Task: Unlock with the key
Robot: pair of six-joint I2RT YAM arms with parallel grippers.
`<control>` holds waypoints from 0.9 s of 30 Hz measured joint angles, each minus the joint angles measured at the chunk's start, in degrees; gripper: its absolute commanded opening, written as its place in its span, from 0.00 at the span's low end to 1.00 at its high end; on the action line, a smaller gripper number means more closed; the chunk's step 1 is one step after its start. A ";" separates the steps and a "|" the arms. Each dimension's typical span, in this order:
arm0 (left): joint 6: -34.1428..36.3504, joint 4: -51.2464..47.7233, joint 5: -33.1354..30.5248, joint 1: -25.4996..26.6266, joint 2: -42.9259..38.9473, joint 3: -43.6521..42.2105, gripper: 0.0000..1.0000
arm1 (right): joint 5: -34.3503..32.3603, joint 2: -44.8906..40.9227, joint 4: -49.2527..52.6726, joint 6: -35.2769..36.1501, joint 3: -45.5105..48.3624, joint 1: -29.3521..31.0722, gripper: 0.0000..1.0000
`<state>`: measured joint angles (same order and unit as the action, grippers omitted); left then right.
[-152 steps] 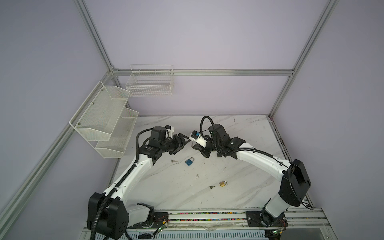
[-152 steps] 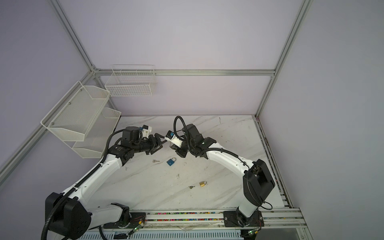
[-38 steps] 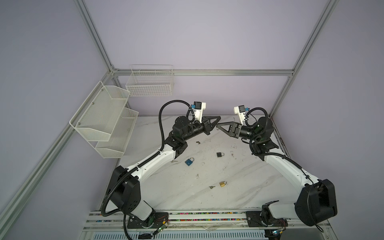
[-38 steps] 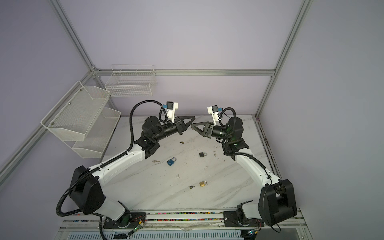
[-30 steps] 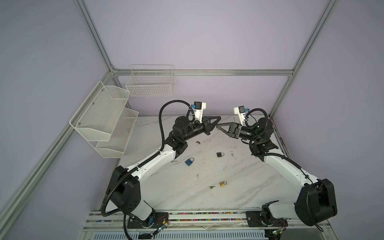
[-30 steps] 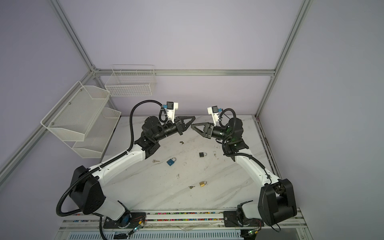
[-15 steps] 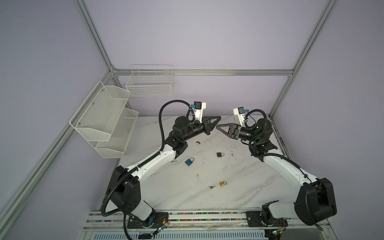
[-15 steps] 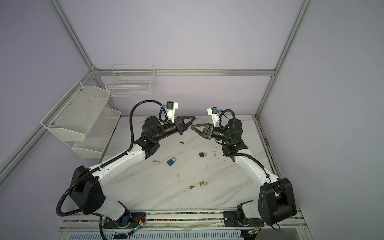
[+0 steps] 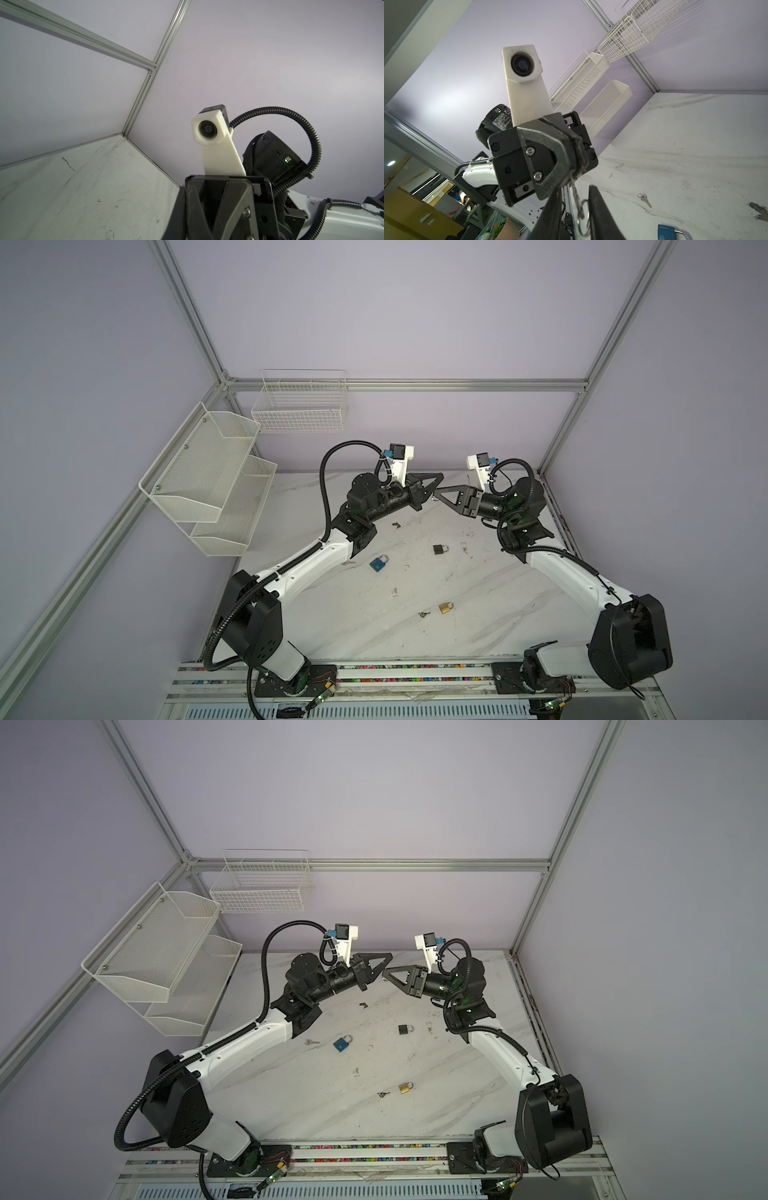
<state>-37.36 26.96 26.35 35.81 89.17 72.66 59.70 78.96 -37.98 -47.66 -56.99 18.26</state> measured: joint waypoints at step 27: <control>2.01 -1.25 -2.40 0.00 -0.02 0.00 0.00 | -0.04 0.66 -0.31 0.26 0.63 0.00 0.06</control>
<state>-35.35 25.71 23.94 35.81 89.14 72.66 59.66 79.61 -38.28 -47.40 -56.36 18.26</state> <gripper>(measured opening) 0.050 0.095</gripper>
